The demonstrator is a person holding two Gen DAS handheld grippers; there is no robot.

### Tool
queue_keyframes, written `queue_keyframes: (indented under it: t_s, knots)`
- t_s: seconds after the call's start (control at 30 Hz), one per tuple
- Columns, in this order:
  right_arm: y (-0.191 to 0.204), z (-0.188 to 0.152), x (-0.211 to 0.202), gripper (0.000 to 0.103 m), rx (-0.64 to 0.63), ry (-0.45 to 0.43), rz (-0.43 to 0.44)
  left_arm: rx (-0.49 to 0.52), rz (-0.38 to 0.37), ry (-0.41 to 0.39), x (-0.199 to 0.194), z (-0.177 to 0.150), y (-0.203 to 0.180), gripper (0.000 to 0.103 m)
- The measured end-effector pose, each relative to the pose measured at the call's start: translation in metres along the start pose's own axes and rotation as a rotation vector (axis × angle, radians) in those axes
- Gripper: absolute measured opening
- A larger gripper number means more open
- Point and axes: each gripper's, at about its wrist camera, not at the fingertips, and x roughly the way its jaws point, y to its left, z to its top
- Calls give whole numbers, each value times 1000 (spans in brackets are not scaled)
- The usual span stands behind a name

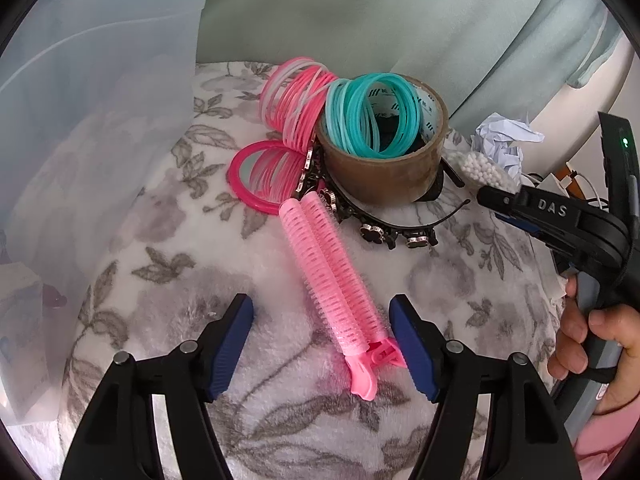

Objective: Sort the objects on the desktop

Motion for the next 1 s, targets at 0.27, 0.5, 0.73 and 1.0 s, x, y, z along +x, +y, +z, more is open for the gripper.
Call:
queue_keyframes:
  t_s: [0.27,0.5,0.73,1.0]
  knots:
    - [-2,-16,-29,26,4,-5,19,-30,-27,-4,-17,-16,5,56]
    - [7,-37,-45,25,41,-17,46,-5,-42,-9,-30,-20,2,36]
    - [12,-60,-68,25,81,-29,84,-14,-84,5,-33,-26,4,21]
    - [26,-78,-84,23,69,-25,105,-43,-111,6,-45,-40,18,10]
